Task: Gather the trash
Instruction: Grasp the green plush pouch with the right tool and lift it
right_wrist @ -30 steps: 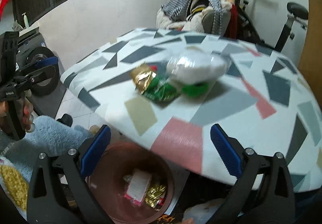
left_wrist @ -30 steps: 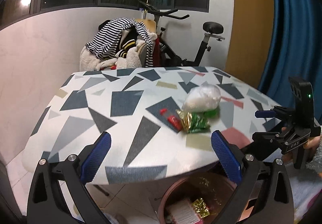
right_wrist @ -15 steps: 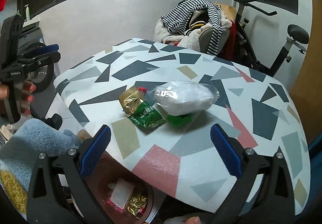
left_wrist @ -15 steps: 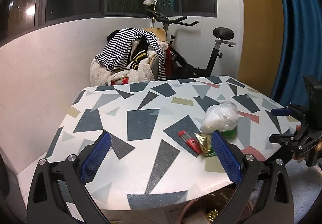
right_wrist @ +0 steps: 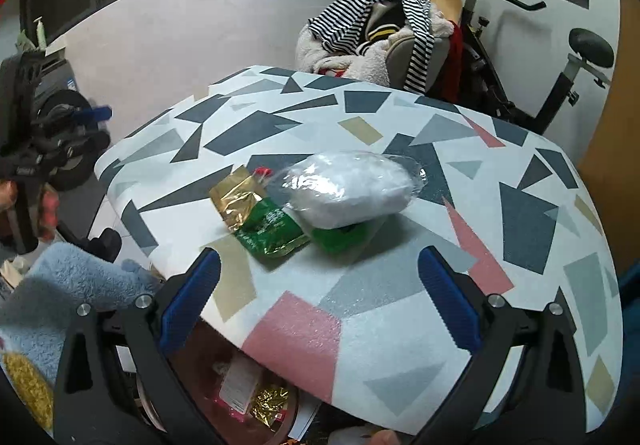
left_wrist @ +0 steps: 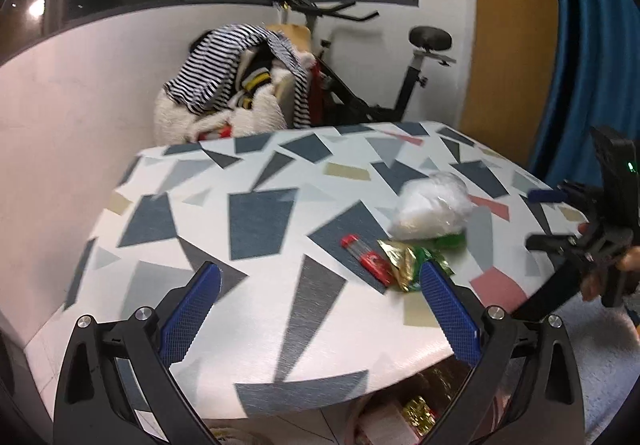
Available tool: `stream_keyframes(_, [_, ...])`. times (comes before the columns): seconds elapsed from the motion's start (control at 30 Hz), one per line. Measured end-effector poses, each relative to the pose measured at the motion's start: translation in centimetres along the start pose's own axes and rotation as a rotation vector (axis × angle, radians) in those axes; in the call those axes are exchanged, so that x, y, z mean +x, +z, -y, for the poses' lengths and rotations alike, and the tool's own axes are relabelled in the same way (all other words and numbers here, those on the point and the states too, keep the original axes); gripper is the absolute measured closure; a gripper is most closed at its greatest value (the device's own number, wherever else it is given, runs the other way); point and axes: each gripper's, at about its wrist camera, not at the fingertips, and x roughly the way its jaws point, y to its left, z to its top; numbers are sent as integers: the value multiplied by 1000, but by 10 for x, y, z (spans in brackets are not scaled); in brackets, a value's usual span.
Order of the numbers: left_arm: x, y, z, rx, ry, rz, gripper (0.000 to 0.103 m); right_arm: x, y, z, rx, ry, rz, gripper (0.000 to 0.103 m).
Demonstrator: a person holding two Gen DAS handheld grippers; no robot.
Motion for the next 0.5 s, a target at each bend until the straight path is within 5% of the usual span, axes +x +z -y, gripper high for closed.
stream_keyframes(0.33, [21, 0, 7, 0, -28, -51, 6, 29, 8, 27, 82, -31, -27, 6])
stream_keyframes(0.5, [29, -1, 3, -34, -35, -68, 6, 55, 5, 32, 64, -37, -69, 16])
